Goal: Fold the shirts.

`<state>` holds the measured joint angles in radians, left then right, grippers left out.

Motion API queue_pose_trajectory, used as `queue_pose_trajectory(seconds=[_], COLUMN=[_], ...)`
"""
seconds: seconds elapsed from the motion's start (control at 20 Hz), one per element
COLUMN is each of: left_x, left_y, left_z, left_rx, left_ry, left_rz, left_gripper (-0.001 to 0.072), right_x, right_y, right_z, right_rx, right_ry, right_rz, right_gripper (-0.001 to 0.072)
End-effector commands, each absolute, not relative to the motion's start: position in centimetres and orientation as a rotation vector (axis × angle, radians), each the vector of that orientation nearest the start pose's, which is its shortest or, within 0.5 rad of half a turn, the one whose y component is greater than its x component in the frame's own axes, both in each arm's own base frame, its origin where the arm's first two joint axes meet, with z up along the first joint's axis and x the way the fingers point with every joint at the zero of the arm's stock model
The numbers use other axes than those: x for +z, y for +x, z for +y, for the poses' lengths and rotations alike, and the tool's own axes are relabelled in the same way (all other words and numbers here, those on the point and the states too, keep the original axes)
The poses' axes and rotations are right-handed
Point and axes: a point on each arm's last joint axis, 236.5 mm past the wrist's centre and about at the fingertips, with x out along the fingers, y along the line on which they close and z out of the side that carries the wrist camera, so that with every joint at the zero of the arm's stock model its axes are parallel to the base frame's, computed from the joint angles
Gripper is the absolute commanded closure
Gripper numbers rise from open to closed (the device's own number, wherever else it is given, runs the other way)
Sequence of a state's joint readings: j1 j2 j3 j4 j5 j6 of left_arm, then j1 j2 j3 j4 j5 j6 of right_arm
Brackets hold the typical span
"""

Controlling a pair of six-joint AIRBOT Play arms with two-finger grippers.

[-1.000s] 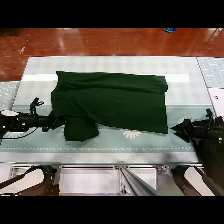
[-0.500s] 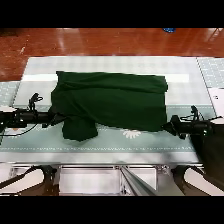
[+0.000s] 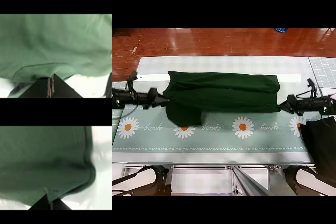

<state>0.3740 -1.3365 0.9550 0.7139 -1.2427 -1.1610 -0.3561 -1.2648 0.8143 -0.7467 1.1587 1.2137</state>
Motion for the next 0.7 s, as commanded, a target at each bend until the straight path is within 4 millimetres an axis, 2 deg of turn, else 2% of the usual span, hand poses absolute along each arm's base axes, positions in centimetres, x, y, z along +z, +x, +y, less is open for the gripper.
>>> queue_pose_trajectory(seconds=[0.0,0.15,0.25,0.45,0.65], left_x=[2.1,2.8,2.3,-0.2,-3.0], left_y=[41.3,46.2,49.2,53.4,56.7], left_z=[-4.3,-4.9,-5.2,-5.6,-5.2], left_rx=[-0.407,-0.413,-0.405,-0.384,-0.348], left_ry=[-0.742,-0.741,-0.767,-0.816,-0.827], left_rz=[1.192,1.173,1.178,1.200,1.165], left_gripper=[0.0689,0.0689,0.0689,0.0689,0.0689], right_x=[-1.0,-0.9,-1.0,-1.6,-3.2], right_y=[37.1,40.7,43.4,48.8,52.2], right_z=[3.6,2.2,1.5,0.5,0.0], right_rx=[0.304,0.285,0.291,0.318,0.328], right_ry=[0.777,0.773,0.789,0.839,0.869], right_rz=[1.223,1.175,1.150,1.101,1.081], right_gripper=[0.0687,0.0687,0.0687,0.0687,0.0687])
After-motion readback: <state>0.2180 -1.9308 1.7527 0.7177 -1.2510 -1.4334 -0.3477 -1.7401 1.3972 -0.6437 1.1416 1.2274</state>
